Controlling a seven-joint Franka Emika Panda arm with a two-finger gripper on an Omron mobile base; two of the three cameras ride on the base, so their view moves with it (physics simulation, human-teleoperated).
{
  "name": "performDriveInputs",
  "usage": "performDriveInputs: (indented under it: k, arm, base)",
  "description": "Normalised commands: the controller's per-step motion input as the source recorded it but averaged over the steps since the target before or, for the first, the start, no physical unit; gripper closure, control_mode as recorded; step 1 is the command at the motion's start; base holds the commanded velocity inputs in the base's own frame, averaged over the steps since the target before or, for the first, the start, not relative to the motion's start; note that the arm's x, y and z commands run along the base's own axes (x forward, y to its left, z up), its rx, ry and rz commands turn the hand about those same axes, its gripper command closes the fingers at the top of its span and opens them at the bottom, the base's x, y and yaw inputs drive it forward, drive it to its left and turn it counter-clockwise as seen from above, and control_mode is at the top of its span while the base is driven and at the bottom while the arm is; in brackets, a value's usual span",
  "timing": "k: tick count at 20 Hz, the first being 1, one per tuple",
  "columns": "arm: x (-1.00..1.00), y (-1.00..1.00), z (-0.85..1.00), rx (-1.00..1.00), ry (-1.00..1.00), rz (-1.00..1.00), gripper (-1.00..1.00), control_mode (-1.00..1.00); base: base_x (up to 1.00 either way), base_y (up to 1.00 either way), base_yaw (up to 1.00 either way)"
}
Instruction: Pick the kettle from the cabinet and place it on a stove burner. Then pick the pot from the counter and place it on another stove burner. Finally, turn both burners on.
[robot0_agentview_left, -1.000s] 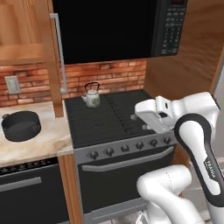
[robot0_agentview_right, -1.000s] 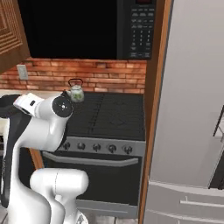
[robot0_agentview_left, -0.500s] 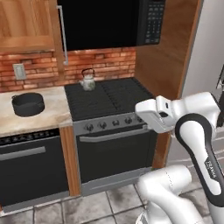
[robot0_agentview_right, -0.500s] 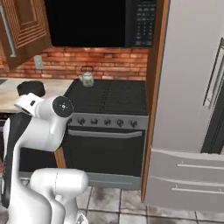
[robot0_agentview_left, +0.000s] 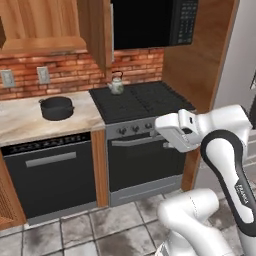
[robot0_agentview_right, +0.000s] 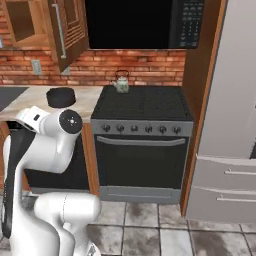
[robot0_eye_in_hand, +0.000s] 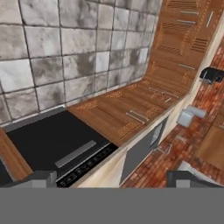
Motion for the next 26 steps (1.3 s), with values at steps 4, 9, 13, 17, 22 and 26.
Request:
performDriveInputs:
  k: [4,9,13,17,22,26]
  arm:
    - [0.0,0.0,0.0,0.0,0.0,0.0,-1.0,1.0]
    - [0.0,0.0,0.0,0.0,0.0,0.0,-1.0,1.0]
    - [0.0,0.0,0.0,0.0,0.0,0.0,-1.0,1.0]
    - [0.0,0.0,0.0,0.0,0.0,0.0,-1.0,1.0]
    - [0.0,0.0,0.0,0.0,0.0,0.0,-1.0,1.0]
    - [0.0,0.0,0.0,0.0,0.0,0.0,-1.0,1.0]
  base:
    - [-0.23,0.86,-0.12]
    - [-0.11,0.8,-0.14]
    - [0.0,0.68,-0.19]
    - [0.14,0.48,-0.24]
    - [0.32,0.44,-0.29]
    - [0.3,0.53,-0.3]
